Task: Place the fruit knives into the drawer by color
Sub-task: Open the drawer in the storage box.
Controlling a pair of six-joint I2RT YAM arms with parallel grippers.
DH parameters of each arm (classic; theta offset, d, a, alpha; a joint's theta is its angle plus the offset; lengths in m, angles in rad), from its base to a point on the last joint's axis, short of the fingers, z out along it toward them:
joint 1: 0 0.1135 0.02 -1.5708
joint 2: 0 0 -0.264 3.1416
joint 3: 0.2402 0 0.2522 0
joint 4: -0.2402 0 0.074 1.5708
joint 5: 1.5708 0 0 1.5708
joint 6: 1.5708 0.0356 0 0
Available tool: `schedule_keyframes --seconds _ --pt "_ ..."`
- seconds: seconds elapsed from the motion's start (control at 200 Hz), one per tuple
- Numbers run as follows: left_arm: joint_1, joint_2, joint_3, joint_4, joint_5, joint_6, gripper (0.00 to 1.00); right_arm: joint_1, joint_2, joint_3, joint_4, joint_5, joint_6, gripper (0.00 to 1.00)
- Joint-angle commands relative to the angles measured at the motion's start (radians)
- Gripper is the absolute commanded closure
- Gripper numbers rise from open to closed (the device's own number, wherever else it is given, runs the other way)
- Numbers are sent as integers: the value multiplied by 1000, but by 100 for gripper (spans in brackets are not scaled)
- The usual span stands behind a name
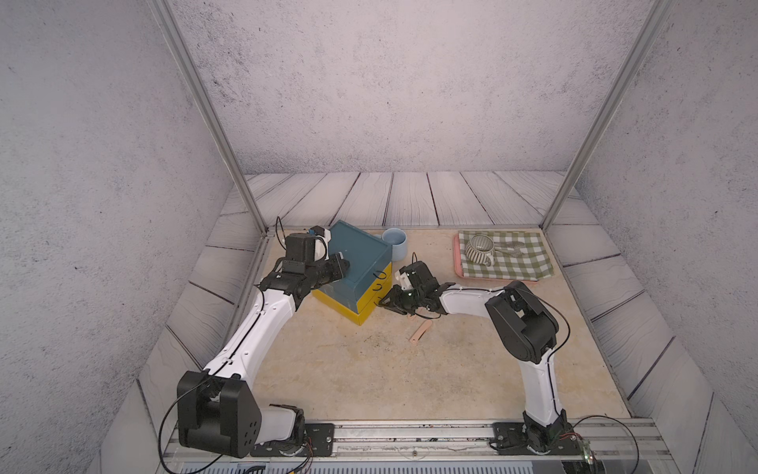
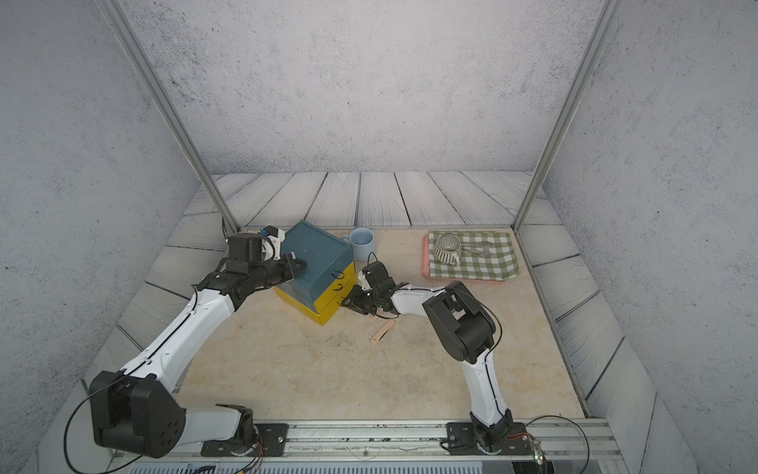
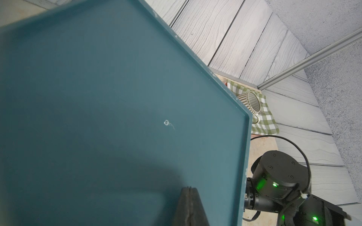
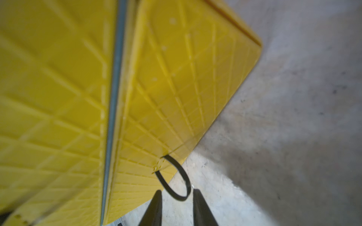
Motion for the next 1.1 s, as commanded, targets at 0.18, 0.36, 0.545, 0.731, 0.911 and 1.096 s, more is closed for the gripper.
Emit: schedule_keyframes --seconds 0.18,0.36,0.545,0.731,0.911,1.096 --pt "6 52 -30 -165 -40 13 100 -2 58 47 8 -18 10 79" --pt "6 51 -30 -165 -42 14 100 -3 48 31 13 -14 9 91" --pt "7 51 -28 -162 -39 14 100 -7 4 -29 20 4 11 95" --pt "7 48 -28 -160 -39 12 100 -15 -69 -112 16 29 0 96" --pt "6 46 -28 -158 -35 11 100 -21 -145 -188 -7 53 -20 96" --pt "6 41 -32 -155 -33 9 100 -39 -199 -271 -28 70 -32 96"
